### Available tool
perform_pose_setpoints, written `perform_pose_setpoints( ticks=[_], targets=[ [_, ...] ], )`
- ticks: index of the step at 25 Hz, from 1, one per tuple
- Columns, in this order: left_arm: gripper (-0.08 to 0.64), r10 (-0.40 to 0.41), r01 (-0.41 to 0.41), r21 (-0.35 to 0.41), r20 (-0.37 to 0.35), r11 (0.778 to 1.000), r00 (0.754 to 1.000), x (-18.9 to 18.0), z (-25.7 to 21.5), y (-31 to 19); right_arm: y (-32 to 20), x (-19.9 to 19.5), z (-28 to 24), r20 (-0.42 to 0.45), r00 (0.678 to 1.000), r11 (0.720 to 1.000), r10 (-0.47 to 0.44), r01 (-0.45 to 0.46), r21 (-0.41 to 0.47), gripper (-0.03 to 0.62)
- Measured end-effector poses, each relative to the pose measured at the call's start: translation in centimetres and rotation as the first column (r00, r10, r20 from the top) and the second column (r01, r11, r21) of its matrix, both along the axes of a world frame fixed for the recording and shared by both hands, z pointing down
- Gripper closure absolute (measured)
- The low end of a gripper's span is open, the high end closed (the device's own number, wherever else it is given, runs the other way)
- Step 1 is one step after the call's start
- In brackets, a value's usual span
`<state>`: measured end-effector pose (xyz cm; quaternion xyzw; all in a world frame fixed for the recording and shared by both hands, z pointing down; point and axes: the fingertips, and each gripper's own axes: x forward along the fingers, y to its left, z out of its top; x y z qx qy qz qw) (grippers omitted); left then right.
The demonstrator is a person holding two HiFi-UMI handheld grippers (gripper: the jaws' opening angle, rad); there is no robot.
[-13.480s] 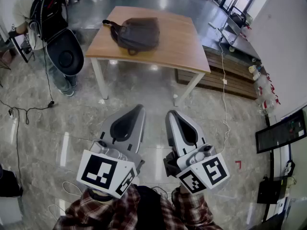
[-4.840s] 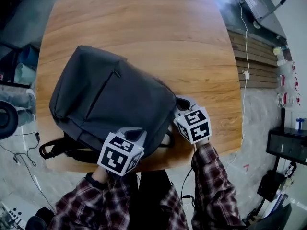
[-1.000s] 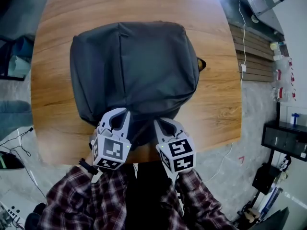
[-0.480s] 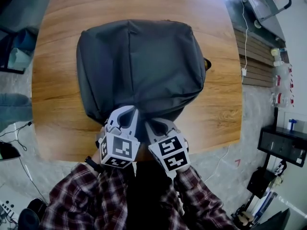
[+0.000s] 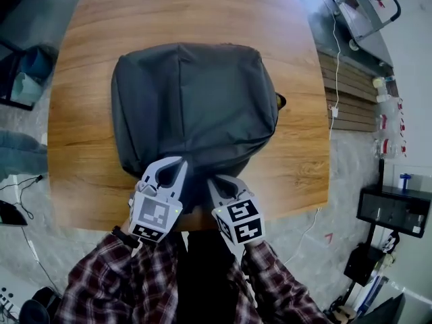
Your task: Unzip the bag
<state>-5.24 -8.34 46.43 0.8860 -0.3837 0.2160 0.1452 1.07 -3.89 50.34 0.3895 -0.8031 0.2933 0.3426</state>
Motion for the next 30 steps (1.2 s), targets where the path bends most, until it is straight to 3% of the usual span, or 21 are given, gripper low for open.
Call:
perform_pose_setpoints(
  ticks=[3, 6, 9, 12, 15, 19, 30],
  targets=[
    [0.552, -0.051, 0.053, 0.014, -0.126, 0.998, 0.991, -0.7, -3.9, 0.3, -0.2, 1.2, -2.8, 0.104, 0.991, 0.996, 0.08, -0.085, 0.041, 0.566],
    [0.552, -0.102, 0.119, 0.062, -0.227, 0.991, 0.968, -1.4, -9.0, 0.5, -1.1, 0.8, -8.2, 0.308, 0.94, 0.983, 0.144, -0.173, 0.067, 0.566],
    [0.552, -0.139, 0.179, 0.106, -0.311, 0.978, 0.94, -1.8, -13.9, 0.5, -2.3, -0.7, -14.4, 0.472, 0.874, 0.976, 0.112, -0.185, 0.111, 0.566],
    [0.552, -0.15, 0.216, 0.136, -0.383, 0.967, 0.911, -1.9, -18.3, 0.3, -3.4, -2.4, -20.7, 0.55, 0.835, 0.963, 0.017, -0.162, 0.217, 0.567],
    [0.552, -0.151, 0.241, 0.158, -0.436, 0.958, 0.887, -2.0, -22.2, -0.1, -4.1, -3.9, -25.7, 0.556, 0.828, 0.932, -0.076, -0.14, 0.336, 0.58],
    [0.552, -0.133, 0.256, 0.199, -0.48, 0.946, 0.867, -2.1, -26.7, -0.5, -4.6, -5.3, -30.0, 0.548, 0.823, 0.897, -0.152, -0.119, 0.426, 0.581],
    [0.552, -0.132, 0.288, 0.259, -0.488, 0.922, 0.863, -2.4, -31.4, -0.3, -4.2, -6.1, -33.7, 0.501, 0.83, 0.847, -0.245, -0.069, 0.528, 0.583]
  ],
)
